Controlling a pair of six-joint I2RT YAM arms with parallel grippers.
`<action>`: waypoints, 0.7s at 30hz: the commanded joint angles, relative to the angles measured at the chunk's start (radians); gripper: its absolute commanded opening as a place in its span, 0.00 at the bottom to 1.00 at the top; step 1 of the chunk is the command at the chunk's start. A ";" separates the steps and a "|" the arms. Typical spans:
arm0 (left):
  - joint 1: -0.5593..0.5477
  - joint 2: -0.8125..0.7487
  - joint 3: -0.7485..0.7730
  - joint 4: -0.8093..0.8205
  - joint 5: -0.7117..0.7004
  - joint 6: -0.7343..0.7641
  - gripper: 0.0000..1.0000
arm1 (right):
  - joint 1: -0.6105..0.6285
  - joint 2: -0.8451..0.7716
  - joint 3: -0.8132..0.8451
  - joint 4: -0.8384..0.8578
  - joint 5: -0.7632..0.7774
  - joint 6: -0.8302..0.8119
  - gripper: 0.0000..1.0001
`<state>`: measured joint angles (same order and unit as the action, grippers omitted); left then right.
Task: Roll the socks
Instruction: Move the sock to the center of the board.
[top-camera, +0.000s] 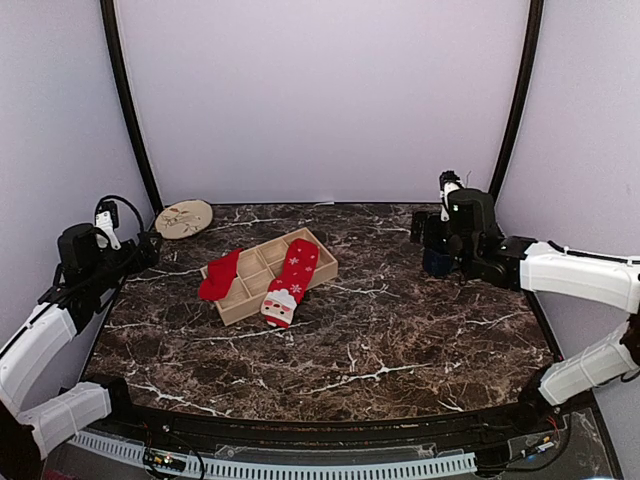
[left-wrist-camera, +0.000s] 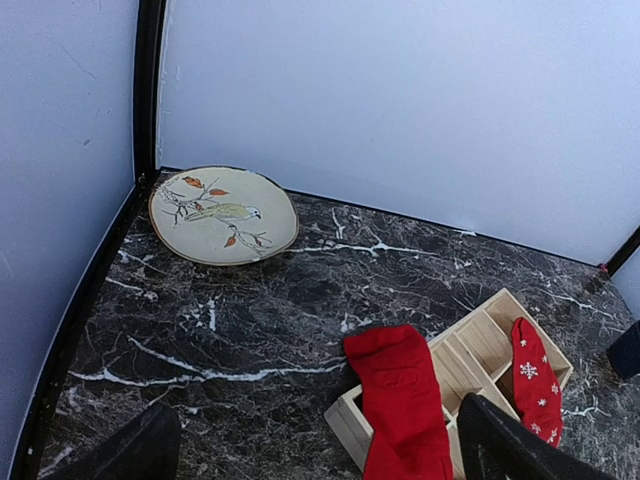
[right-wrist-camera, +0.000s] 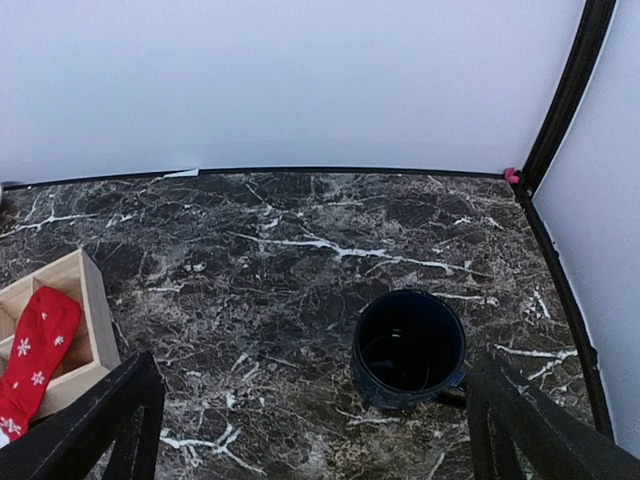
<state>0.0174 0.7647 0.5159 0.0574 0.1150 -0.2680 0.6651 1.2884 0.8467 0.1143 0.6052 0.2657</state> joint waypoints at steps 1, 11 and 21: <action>-0.017 -0.024 0.018 -0.057 -0.005 0.012 0.99 | 0.037 0.071 0.093 -0.046 0.174 -0.031 1.00; -0.119 0.015 0.078 -0.119 -0.037 0.036 0.99 | 0.073 0.180 0.112 0.133 -0.311 0.073 0.79; -0.230 0.070 0.101 -0.189 -0.032 0.002 0.99 | 0.261 0.356 0.135 0.105 -0.389 0.300 0.77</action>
<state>-0.1787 0.8158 0.5774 -0.0803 0.0860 -0.2512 0.8745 1.5745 0.9733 0.1856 0.2981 0.4358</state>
